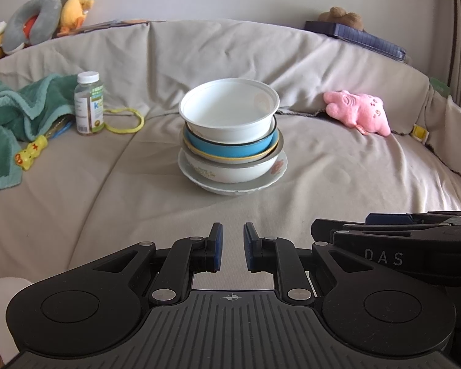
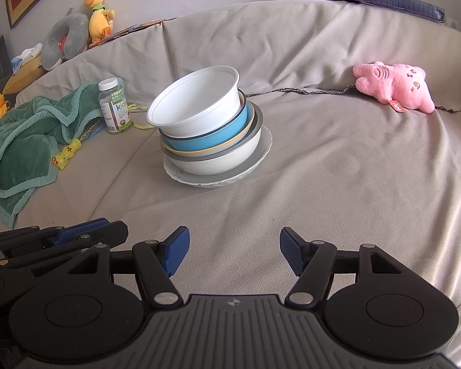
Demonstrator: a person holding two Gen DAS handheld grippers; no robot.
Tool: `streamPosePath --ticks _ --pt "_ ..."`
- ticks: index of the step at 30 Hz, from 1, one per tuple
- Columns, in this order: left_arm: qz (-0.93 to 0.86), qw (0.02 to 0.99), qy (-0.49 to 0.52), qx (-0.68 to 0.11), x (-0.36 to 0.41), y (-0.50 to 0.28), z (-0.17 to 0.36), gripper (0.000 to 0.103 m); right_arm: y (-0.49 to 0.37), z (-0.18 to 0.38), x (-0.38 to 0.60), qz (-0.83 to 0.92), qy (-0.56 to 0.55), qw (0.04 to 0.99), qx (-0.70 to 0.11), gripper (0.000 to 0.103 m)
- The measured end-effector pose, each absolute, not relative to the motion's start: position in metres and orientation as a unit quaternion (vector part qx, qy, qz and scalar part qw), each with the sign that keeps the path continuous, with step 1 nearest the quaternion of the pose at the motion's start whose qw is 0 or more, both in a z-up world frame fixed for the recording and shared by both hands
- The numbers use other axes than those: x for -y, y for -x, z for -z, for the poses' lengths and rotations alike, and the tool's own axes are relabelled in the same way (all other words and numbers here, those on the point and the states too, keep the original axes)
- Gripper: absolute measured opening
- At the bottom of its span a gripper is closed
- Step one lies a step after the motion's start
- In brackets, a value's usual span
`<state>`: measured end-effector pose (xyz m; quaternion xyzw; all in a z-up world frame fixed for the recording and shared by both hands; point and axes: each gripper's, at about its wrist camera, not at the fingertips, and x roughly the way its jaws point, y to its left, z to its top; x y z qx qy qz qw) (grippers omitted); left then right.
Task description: Organize plates and bowls
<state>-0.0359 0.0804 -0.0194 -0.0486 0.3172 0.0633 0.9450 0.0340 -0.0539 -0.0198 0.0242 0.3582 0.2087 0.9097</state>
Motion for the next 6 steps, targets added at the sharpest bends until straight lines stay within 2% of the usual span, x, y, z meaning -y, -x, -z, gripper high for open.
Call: streamPosePath --ticks 6 --pt "-0.061 0.943 0.052 -0.322 -0.0791 0.0321 0.0222 0.018 -0.034 0.0219 0.0535 -0.209 -0.024 0.909 -0.36 0.066"
